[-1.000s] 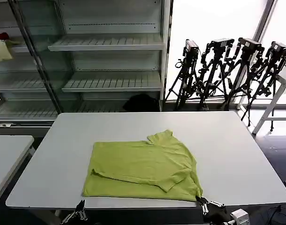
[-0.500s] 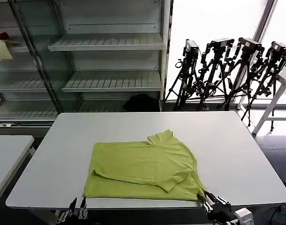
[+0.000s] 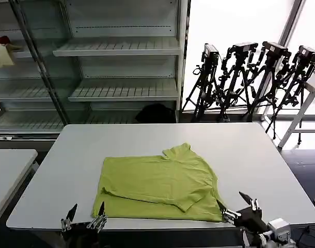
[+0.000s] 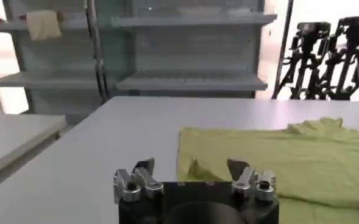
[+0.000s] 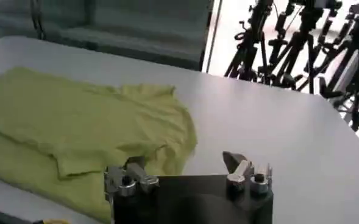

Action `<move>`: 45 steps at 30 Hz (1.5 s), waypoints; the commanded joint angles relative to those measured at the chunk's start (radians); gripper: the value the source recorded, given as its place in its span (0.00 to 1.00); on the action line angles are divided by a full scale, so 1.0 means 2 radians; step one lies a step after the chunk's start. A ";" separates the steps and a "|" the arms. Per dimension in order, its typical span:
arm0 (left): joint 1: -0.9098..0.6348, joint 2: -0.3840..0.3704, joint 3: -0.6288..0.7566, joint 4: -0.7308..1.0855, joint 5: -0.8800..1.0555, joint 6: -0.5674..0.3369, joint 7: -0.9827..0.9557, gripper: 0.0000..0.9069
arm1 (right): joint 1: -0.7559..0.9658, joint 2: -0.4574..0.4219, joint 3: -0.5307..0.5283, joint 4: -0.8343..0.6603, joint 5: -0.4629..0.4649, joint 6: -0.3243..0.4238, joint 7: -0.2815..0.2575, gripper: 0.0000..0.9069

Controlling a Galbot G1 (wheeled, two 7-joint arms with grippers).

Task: Fold and organize the clothes.

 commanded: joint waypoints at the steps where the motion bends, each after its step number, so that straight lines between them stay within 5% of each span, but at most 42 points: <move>1: -0.189 0.047 -0.059 0.092 -0.103 0.008 0.137 1.00 | 0.280 0.005 -0.101 -0.156 0.056 0.006 -0.070 1.00; 7: -0.293 0.063 -0.054 0.194 -0.182 0.044 0.192 1.00 | 0.464 0.056 -0.244 -0.274 0.042 -0.031 -0.084 1.00; 19: -0.391 0.072 -0.014 0.337 -0.198 0.102 0.199 1.00 | 0.588 0.147 -0.362 -0.420 -0.003 -0.070 -0.094 1.00; 28: -0.450 0.069 0.031 0.400 -0.189 0.111 0.199 1.00 | 0.623 0.188 -0.378 -0.494 -0.029 -0.070 -0.109 1.00; 43: -0.484 0.059 0.056 0.453 -0.174 0.111 0.208 1.00 | 0.616 0.195 -0.368 -0.517 -0.049 -0.070 -0.132 1.00; 45: -0.484 0.057 0.057 0.453 -0.175 0.111 0.209 1.00 | 0.615 0.198 -0.367 -0.521 -0.051 -0.070 -0.133 0.91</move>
